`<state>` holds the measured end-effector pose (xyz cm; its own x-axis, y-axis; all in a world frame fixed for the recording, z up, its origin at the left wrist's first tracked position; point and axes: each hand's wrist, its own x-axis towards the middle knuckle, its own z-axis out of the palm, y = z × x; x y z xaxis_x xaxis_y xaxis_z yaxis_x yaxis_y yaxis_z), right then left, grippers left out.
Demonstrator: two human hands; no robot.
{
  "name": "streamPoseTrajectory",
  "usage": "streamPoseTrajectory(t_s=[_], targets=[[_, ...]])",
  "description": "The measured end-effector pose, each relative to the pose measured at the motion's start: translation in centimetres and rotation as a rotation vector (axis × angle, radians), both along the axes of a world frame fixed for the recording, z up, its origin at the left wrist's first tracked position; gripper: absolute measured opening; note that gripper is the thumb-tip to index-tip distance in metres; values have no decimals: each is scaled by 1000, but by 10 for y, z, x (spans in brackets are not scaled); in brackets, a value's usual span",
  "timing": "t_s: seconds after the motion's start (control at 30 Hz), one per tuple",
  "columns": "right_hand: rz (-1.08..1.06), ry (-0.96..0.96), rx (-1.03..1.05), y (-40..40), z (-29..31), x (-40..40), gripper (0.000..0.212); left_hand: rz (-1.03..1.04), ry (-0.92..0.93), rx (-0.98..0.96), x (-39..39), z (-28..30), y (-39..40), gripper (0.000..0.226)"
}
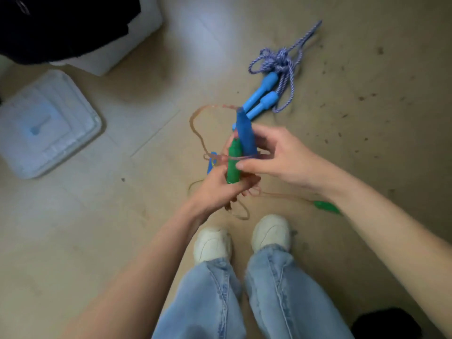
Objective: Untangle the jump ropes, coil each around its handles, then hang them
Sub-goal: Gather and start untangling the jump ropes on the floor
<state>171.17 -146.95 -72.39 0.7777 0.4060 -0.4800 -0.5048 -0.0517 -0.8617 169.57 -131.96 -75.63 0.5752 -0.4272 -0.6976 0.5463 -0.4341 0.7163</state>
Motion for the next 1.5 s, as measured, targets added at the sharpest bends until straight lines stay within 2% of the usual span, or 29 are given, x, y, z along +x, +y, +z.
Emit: streamPoseTrajectory(t_s=[0.03,0.1,0.17,0.2,0.27,0.3,0.37,0.43,0.5,0.53,0.6,0.73,0.8,0.87,0.93,1.07,1.17,1.23,1.3,1.4,1.5], targets=[[-27,14,-28,-16,-6,7,38,-15,6,58,7,-2,-5,18],[-50,183,-71,-45,-25,20,28,11,2,222,22,-11,0,23],[-43,279,-283,-67,-55,32,31,130,0,313,39,-20,15,24],[-19,218,-479,-75,-74,41,40,181,-11,326,47,-25,22,25],[208,-81,-889,-81,-113,69,60,164,-70,348,58,-37,26,25],[357,-224,-1025,-76,-130,84,69,134,-106,368,61,-46,23,24],[603,-357,-1173,-61,-163,109,79,77,-155,439,63,-66,13,27],[661,-366,-1293,-45,-192,119,73,-6,-179,528,58,-85,2,38],[577,-371,-1409,-33,-209,112,53,-73,-221,576,49,-103,-5,44],[531,-383,-1439,-31,-211,102,47,-114,-252,600,44,-110,-7,48],[514,-369,-1425,-34,-208,69,54,-234,-297,646,26,-119,-11,55],[306,-112,-1388,-64,-192,-25,53,-611,-399,769,-11,-134,-28,66],[248,2,-1350,-77,-193,-69,49,-698,-410,820,-23,-147,-41,72],[280,35,-1331,-76,-201,-104,49,-743,-405,881,-29,-163,-51,79],[262,-11,-1379,-70,-217,-123,49,-750,-493,956,-32,-180,-55,71],[94,-7,-1408,-63,-236,-124,35,-669,-620,977,-23,-193,-52,28],[-39,91,-1296,-68,-213,-114,33,-583,-443,926,-12,-158,-57,29],[-272,133,-1199,-79,-168,-106,32,-418,-207,727,-4,-105,-69,25],[-529,170,-1043,-91,-101,-102,26,-172,-14,535,1,-35,-80,16],[-729,132,-877,-107,24,-108,21,116,125,376,3,93,-94,5],[-807,-31,-863,-118,169,-108,24,170,143,271,14,229,-115,13]])
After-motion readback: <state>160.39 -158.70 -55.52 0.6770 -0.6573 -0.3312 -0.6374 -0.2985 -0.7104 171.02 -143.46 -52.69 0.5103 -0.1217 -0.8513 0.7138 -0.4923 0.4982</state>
